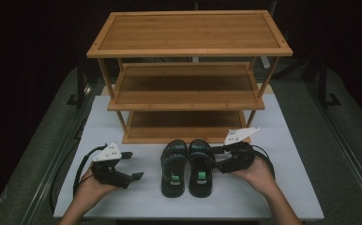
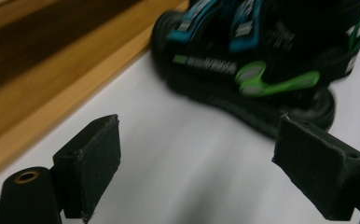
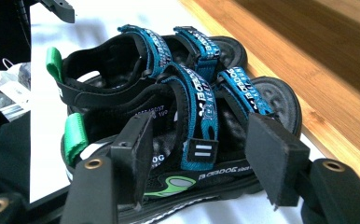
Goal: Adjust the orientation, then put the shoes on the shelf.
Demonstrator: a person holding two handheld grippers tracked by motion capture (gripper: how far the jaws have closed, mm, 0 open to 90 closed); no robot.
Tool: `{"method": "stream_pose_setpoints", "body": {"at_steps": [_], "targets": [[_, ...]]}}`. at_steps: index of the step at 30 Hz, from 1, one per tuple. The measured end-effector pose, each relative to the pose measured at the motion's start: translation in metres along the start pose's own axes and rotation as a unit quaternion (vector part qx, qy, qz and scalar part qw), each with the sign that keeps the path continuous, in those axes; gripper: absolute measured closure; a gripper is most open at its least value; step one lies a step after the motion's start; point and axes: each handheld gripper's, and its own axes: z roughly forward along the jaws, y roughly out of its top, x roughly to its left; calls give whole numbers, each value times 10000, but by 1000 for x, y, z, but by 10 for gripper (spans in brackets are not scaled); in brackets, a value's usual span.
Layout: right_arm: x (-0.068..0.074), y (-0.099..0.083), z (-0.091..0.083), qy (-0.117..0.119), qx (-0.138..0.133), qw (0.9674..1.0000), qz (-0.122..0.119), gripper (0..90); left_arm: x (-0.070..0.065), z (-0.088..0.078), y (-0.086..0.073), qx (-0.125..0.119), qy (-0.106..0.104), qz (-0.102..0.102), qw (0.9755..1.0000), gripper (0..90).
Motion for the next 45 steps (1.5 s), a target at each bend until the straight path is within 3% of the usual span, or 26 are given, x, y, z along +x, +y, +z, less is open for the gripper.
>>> {"method": "stream_pose_setpoints", "body": {"at_steps": [12,19,23,30,35,45], "targets": [[-1,-2,2,88,-13,9999,57,412,-6,36,46,24,-427,336,9985,157],[0,-1,3,200,-10,9998,93,476,-8,52,59,59,-660,451,9968,276],[-1,0,7,220,-34,9997,114,511,-9,61,57,169,-788,464,9957,410],[-2,-1,21,124,186,9997,84,599,-9,71,53,353,-907,514,9939,600],[-2,-1,23,105,158,9997,124,671,-11,71,53,326,-831,472,9949,671],[-4,7,18,-43,-60,9998,209,690,-12,66,60,112,-476,454,9978,705]]}}
